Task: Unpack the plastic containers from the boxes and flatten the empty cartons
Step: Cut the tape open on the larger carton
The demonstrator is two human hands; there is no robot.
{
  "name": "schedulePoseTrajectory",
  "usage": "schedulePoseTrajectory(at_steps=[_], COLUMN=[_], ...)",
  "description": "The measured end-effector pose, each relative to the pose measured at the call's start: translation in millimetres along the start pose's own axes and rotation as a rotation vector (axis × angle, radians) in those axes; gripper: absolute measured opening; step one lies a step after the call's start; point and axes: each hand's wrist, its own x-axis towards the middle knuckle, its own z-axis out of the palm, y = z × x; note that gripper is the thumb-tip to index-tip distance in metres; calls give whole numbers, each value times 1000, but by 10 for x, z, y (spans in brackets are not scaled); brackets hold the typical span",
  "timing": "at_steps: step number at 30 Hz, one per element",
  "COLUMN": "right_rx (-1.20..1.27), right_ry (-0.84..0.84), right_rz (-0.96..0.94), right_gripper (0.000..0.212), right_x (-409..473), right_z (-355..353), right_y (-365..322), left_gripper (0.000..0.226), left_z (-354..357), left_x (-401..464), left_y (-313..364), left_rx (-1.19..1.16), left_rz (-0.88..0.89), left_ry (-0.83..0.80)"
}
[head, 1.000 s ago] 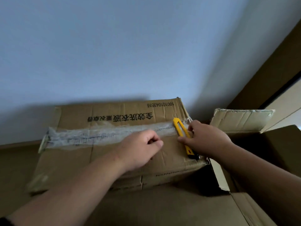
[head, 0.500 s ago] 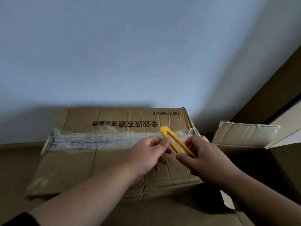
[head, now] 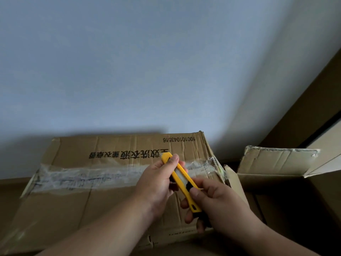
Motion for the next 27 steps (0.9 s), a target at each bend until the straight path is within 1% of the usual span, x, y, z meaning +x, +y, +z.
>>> schedulePoseTrajectory(at_steps=[2,4,9,11,12,13,15,17,18,19,21,23,25,27], right_rx=[-43,-62,-96,-194,-281,-390,-646,-860,-919,-957,-1021,-1088,-1131,-1144], right_ry=[34,29,-16,59,142,243,422,503,513,508,460,407,407,421], right_rz=[9,25,92,76,44,-2,-81,-68,-38,-7,41,59,41,4], right_gripper=[16,15,24,24,23,24,32,42,44,46,49,51,51,50], right_x=[-5,1,-56,-73,-75,-78,-102,-123,-126,-120,-103,-92,-82,-76], right_z=[-44,-102,-190,-228,-276,-351,-559,-749,-811,-844,-837,-818,-841,-885], right_y=[-38,-59,-73,-84,-96,-106,-131,-154,-154,-146,-137,-126,-127,-131], left_gripper=[32,36,33,40,44,46,40,26,24,31,59,73,78,76], left_z=[28,51,138,162,166,173,158,116,111,107,101,107,101,99], left_x=[2,13,15,21,28,23,5,-42,-77,-106,-114,-94,-57,-42], left_y=[-26,-50,-110,-147,-175,-196,-274,-342,-360,-384,-463,-550,-619,-621], left_rx=[14,38,137,166,205,269,483,814,1009,1184,1435,1559,1596,1591], left_rz=[-17,-26,-16,10,36,66,164,362,464,547,672,728,808,823], left_ry=[-3,-23,-127,-149,-151,-159,-171,-192,-256,-355,-556,-669,-679,-658])
